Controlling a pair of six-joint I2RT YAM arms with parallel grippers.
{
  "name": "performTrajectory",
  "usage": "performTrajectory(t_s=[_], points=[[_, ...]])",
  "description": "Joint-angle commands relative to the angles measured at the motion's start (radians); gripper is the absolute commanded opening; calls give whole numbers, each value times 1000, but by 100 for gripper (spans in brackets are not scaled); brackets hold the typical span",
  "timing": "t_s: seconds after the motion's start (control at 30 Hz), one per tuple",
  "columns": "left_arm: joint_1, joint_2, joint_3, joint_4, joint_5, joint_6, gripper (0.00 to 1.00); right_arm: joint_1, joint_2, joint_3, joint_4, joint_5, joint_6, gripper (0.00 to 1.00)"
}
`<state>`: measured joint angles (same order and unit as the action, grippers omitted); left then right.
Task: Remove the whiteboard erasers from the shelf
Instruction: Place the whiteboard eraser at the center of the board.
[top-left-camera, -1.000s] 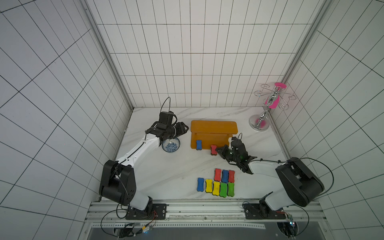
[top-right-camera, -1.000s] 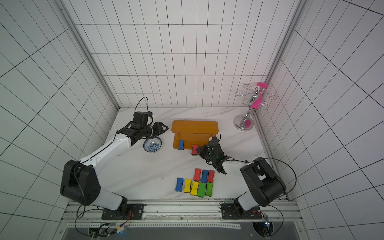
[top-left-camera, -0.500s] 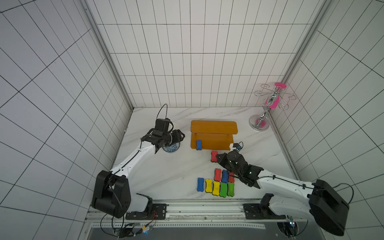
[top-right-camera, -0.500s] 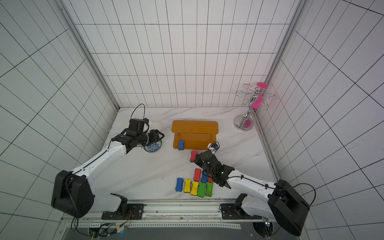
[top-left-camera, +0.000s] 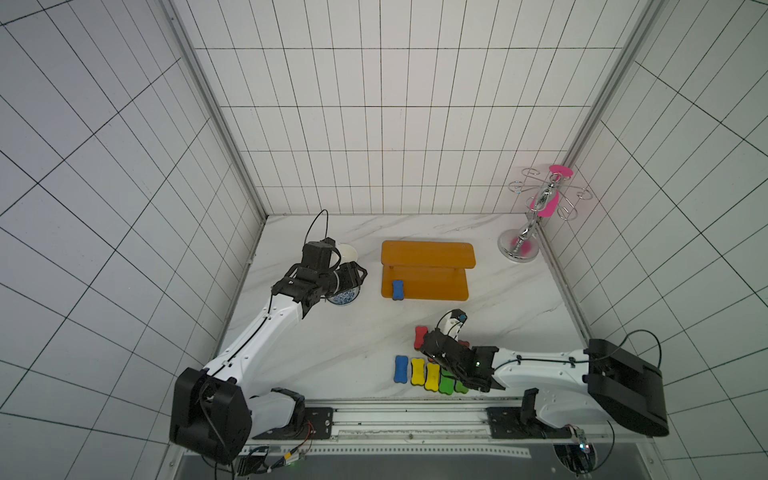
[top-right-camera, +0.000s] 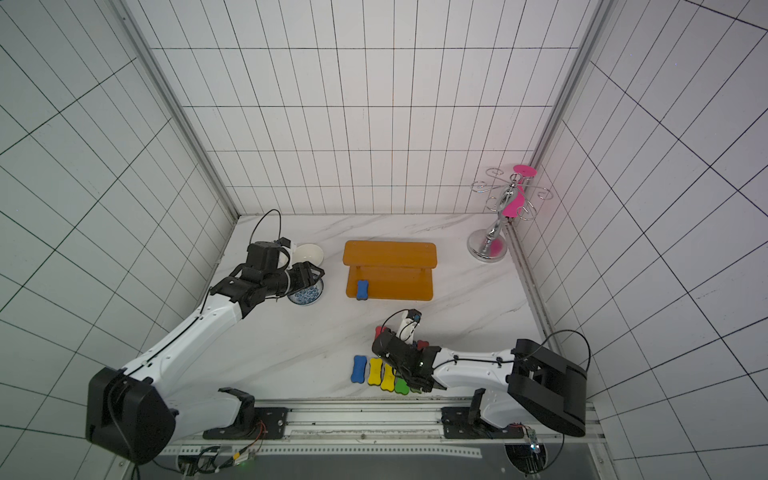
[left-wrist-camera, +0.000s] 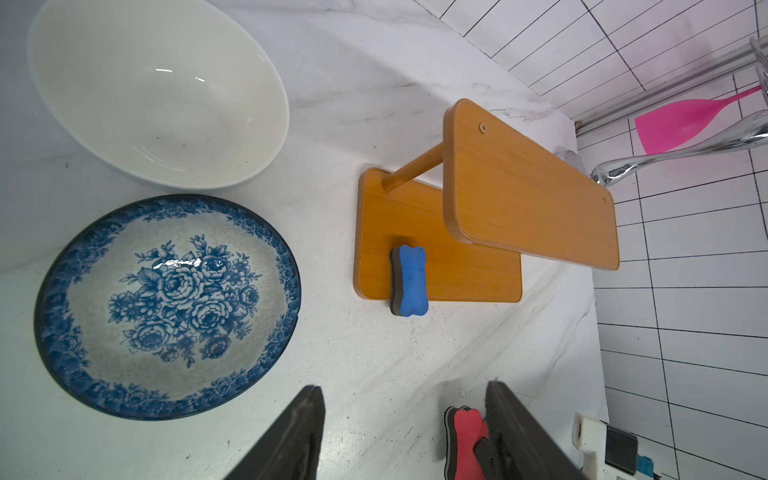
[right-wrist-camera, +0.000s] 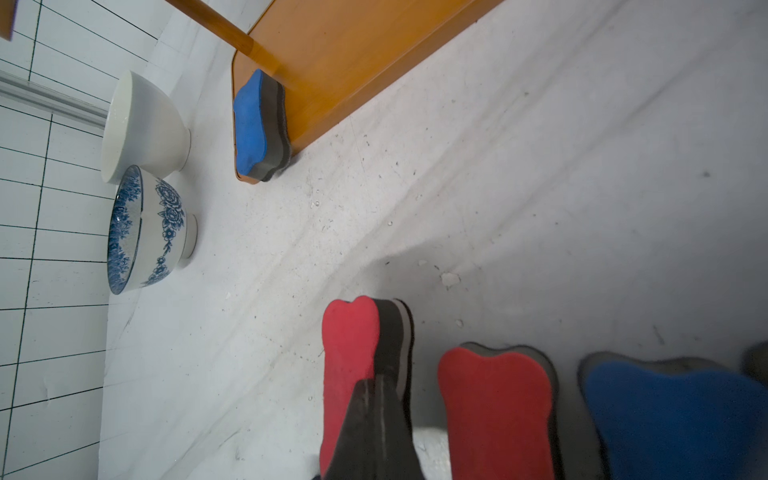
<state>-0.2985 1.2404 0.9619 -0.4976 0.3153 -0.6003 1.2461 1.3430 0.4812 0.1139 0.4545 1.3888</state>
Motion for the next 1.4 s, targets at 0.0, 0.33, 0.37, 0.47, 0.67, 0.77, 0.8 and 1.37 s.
performTrajectory(t_s=[0.0,0.33,0.37,0.47,0.67,0.77,0.8,1.37], points=[[-4,-20,-12,1,-22,11,65,11,10,38,-6,35,-1,0],[-5,-15,-14,-1,-32,14,65,15,22,7,36,-8,-30,0],[-6,-13,-14,-1,-33,14,65,15,22,4,31,-10,-20,0],[-5,-11,-13,1,-34,15,65,15,31,-1,36,-20,-17,0],[-5,-6,-12,-1,-35,16,65,15,40,-10,40,-32,-9,0],[-4,-4,-12,1,-35,16,65,15,42,-27,44,-47,7,0],[-5,-4,-12,0,-35,17,65,14,39,-35,47,-49,12,0],[-4,-2,-10,1,-33,14,66,13,34,-45,52,-70,15,10]])
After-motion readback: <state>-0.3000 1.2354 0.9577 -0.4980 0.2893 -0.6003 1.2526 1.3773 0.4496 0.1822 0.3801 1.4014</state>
